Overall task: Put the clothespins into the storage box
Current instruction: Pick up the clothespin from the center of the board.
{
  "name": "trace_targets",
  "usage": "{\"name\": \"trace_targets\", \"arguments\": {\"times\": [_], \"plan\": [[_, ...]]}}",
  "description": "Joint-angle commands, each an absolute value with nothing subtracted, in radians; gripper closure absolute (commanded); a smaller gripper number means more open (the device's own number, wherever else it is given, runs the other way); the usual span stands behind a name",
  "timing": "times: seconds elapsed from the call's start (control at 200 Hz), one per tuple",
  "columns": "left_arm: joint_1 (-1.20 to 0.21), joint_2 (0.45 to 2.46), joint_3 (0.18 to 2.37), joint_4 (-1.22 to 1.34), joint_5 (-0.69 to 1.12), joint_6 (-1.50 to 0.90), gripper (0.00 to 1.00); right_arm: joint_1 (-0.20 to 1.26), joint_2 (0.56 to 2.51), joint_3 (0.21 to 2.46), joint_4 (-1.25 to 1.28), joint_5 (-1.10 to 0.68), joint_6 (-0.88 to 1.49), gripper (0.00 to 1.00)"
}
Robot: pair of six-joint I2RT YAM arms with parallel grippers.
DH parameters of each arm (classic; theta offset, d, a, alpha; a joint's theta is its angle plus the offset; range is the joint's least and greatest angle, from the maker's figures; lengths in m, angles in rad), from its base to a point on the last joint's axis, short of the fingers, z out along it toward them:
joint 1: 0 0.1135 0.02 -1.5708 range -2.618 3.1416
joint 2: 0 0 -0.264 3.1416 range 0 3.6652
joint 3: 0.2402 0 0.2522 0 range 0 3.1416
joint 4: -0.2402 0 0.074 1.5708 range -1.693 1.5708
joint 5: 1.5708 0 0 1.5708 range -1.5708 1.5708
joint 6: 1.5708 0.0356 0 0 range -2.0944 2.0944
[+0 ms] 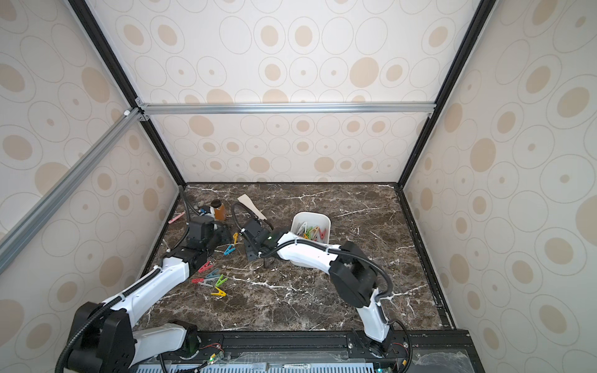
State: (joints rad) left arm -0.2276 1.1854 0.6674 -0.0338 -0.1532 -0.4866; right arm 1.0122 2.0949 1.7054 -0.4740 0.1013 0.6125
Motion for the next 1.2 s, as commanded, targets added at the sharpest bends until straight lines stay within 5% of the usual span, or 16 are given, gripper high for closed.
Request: {"name": "trace_targets", "arguments": {"times": [0.0,0.515,1.195], "plan": [[-0.175,1.14,0.632,-0.098,-0.245,-0.521,0.31,1.018,2.204,1.829,-0.5,0.086,0.622,0.67],[-0.062,1.038,0.532,-0.08,-0.29,-0.589,0.25,0.974,2.668,2.463,-0.635,0.144,0.628,0.67],[-0.06,1.055,0.523,-0.053,-0.24,-0.588,0.27,0.965,2.785,2.542,-0.631,0.169,0.643,0.74]]}}
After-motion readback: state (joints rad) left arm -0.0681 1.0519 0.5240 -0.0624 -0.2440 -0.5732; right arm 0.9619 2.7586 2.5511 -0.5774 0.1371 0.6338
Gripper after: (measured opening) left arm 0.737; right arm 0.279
